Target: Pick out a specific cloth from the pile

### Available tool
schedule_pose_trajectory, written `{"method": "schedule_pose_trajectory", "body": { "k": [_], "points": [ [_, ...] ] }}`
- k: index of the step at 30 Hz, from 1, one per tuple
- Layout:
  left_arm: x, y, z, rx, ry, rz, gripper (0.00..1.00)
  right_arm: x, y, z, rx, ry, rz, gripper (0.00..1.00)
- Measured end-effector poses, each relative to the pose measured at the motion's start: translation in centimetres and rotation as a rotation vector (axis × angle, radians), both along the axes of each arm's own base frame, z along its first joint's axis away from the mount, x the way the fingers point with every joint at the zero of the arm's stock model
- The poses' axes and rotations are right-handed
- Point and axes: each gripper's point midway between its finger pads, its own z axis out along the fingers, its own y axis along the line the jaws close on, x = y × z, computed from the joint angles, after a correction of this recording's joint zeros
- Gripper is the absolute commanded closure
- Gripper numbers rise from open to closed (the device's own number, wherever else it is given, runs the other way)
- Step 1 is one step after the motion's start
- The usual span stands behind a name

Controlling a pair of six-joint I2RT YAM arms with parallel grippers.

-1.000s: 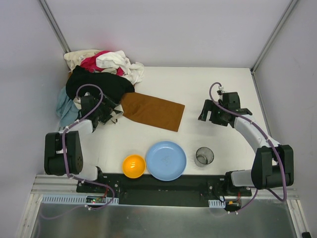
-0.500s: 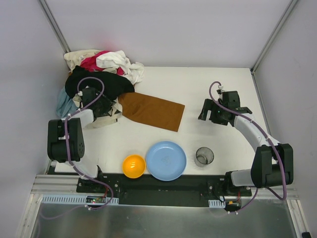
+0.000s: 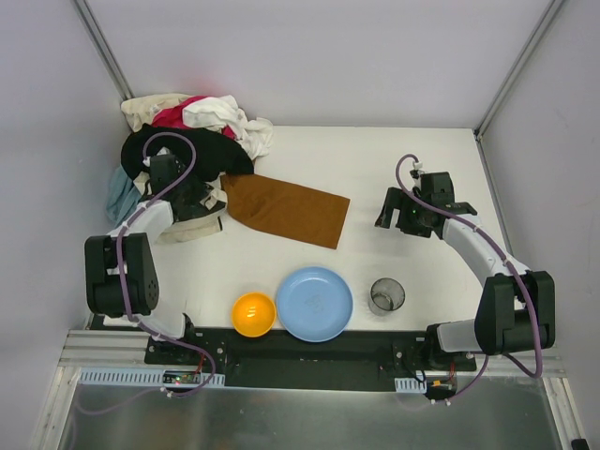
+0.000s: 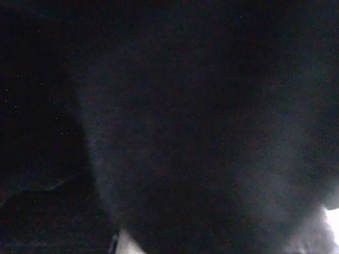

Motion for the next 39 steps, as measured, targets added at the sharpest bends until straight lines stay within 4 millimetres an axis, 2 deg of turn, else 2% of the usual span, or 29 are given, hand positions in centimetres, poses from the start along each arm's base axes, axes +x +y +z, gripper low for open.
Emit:
{"method": "schedule_pose_trajectory", "body": {
  "k": [5, 11, 16, 18, 20, 24, 26, 30, 33, 35, 36, 39],
  "points": [
    [0.8, 0.5, 4.9, 0.073, -0.106, -0.028, 1.00, 0.0, 0.1, -0.1, 0.002, 0.002, 0.002, 0.04],
    [2.9, 2.2, 11.3, 0.214, -0.199, -0.037, 1.00, 0.0, 0.1, -0.1, 0.007, 0.004, 0.005, 0.04],
    [5.8, 5.7, 16.9, 0.314, -0.235, -0.001, 1.00, -0.1, 0.1, -0.1, 0.006, 0.005, 0.006, 0.04],
    [7.0, 7.8, 18.0, 0.333, -0.229, 0.033, 1.00, -0.1, 0.1, -0.1, 0.006, 0.004, 0.006, 0.04],
    [7.9, 9.7, 18.2, 0.351, -0.209, 0.067, 1.00, -0.1, 0.1, -0.1, 0.005, 0.006, 0.006, 0.04],
    [9.1, 12.1, 16.4, 0.363, -0.131, 0.107, 1.00, -0.2, 0.1, -0.1, 0.002, 0.009, 0.009, 0.04],
    [9.3, 13.1, 14.0, 0.358, -0.068, 0.124, 1.00, -0.2, 0.1, -0.1, 0.000, 0.010, 0.011, 0.04],
    [8.9, 13.7, 7.6, 0.313, 0.087, 0.133, 1.00, -0.3, 0.0, -0.1, -0.004, 0.013, 0.015, 0.04],
    [7.7, 13.8, 2.5, 0.278, 0.208, 0.137, 1.00, -0.5, 0.0, -0.2, -0.006, 0.019, 0.017, 0.04],
    [7.0, 13.9, 0.1, 0.257, 0.265, 0.145, 1.00, -0.5, 0.0, -0.2, -0.007, 0.023, 0.017, 0.04],
    [6.7, 13.8, -1.0, 0.243, 0.291, 0.151, 0.98, -0.6, 0.0, -0.2, -0.007, 0.024, 0.017, 0.04],
    [6.4, 13.9, -1.7, 0.229, 0.304, 0.166, 0.83, -0.6, -0.1, -0.3, -0.008, 0.028, 0.017, 0.04]
  ]
}}
